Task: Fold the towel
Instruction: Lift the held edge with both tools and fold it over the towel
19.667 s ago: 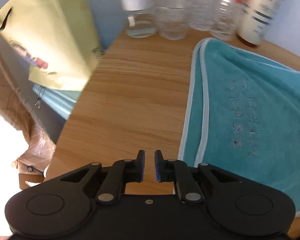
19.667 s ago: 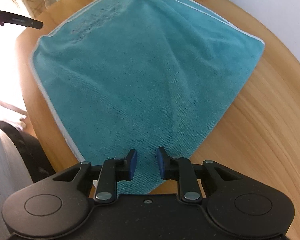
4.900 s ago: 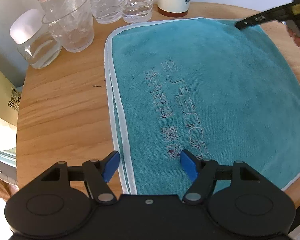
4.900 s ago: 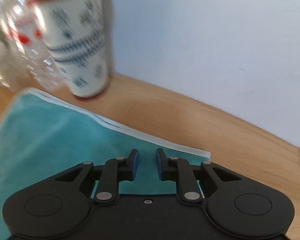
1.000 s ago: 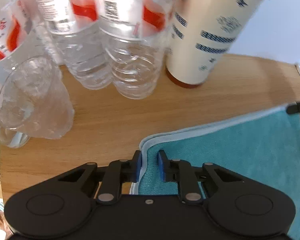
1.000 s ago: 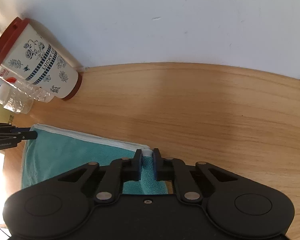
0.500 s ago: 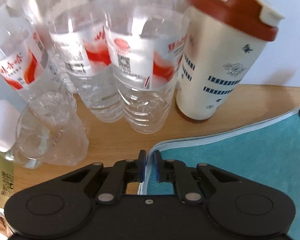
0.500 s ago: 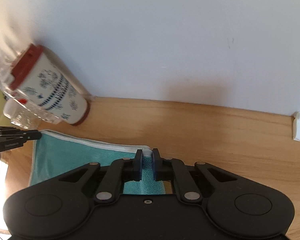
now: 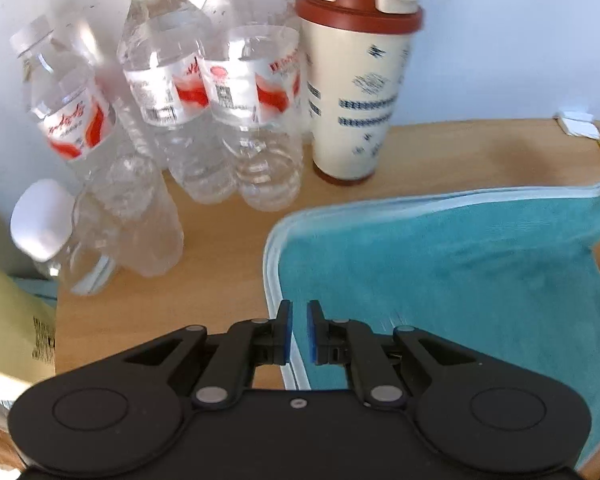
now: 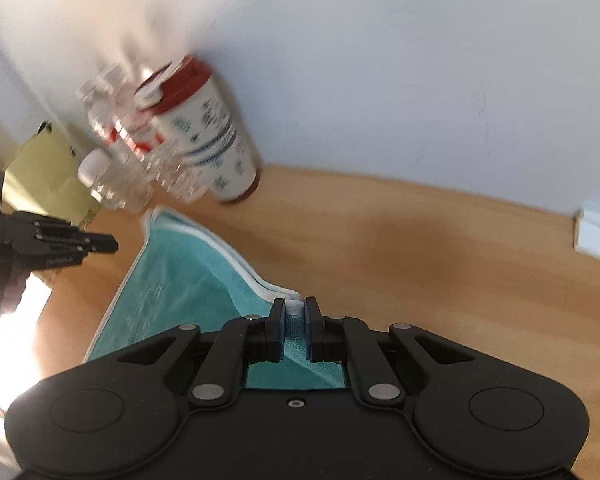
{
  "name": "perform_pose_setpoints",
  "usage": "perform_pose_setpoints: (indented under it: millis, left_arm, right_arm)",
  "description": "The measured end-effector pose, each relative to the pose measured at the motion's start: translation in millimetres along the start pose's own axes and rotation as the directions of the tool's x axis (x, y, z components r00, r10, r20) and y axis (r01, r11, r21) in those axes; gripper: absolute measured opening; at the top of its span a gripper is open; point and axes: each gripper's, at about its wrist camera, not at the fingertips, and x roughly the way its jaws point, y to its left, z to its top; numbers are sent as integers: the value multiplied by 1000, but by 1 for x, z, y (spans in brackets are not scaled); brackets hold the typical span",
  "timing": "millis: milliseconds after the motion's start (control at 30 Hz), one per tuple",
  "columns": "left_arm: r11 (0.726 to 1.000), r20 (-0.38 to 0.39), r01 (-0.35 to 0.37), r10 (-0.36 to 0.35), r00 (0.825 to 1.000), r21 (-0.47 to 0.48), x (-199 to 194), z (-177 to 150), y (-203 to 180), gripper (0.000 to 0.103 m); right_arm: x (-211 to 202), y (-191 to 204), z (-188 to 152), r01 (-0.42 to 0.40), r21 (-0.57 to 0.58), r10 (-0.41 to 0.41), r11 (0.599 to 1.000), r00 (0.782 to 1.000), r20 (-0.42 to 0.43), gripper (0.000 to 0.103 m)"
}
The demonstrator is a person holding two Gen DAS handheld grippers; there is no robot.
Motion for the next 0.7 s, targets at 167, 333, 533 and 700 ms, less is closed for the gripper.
perform_pose_setpoints:
  millis: [167, 333, 533, 700]
  left_arm:
    - [1000, -24, -8, 8, 1000, 26, -9, -13, 9, 8]
    - [998, -34, 45, -43, 998, 50, -20, -23, -2, 10]
    - [991, -54, 117, -113, 992, 68, 9, 4, -7, 30]
    - [980, -58, 168, -175, 983, -109, 30, 39, 1, 42]
  right_arm:
    - [-6, 12, -27, -10, -28, 9, 1000, 999, -46, 9]
    - [-8, 11, -50, -2, 1, 2, 1000, 998, -62, 9]
    - [-6, 6, -57, 12, 13, -12, 1000, 998, -61, 10]
    - [-4, 8, -52, 7, 1, -7, 1000, 998, -56, 10]
